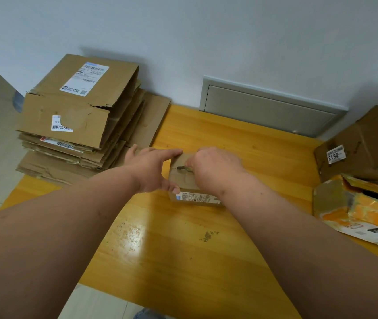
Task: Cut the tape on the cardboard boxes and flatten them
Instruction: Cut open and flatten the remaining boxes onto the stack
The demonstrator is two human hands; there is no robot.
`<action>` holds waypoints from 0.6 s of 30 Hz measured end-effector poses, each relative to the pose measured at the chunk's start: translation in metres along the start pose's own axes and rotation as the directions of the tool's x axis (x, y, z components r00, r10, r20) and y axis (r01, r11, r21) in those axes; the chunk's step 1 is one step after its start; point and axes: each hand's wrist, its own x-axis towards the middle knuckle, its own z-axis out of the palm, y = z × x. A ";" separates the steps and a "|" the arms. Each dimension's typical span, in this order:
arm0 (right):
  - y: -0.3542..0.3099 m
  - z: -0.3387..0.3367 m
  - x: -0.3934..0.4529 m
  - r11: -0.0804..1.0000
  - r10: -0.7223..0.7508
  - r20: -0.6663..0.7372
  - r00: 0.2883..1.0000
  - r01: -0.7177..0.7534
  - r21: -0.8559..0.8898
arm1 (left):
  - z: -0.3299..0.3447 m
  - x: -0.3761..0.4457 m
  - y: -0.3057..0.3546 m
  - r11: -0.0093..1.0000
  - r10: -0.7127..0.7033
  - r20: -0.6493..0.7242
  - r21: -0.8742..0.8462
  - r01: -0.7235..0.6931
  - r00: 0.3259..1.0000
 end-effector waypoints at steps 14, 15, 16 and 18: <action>0.023 0.000 -0.010 0.999 0.037 0.030 0.999 -0.037 0.002 | -0.001 0.003 0.004 0.998 -0.003 -0.004 0.055 0.003 1.000; 0.025 0.000 -0.010 0.999 0.042 0.029 0.999 -0.042 0.005 | -0.001 0.004 0.004 0.998 -0.003 -0.005 0.056 0.003 1.000; 0.027 0.001 -0.011 0.999 0.045 0.025 0.999 -0.045 0.008 | -0.001 0.004 0.005 0.998 -0.003 -0.006 0.059 0.004 1.000; 0.030 0.002 -0.013 0.999 0.048 0.017 0.999 -0.049 0.018 | -0.001 0.005 0.005 0.998 0.000 -0.010 0.070 0.000 1.000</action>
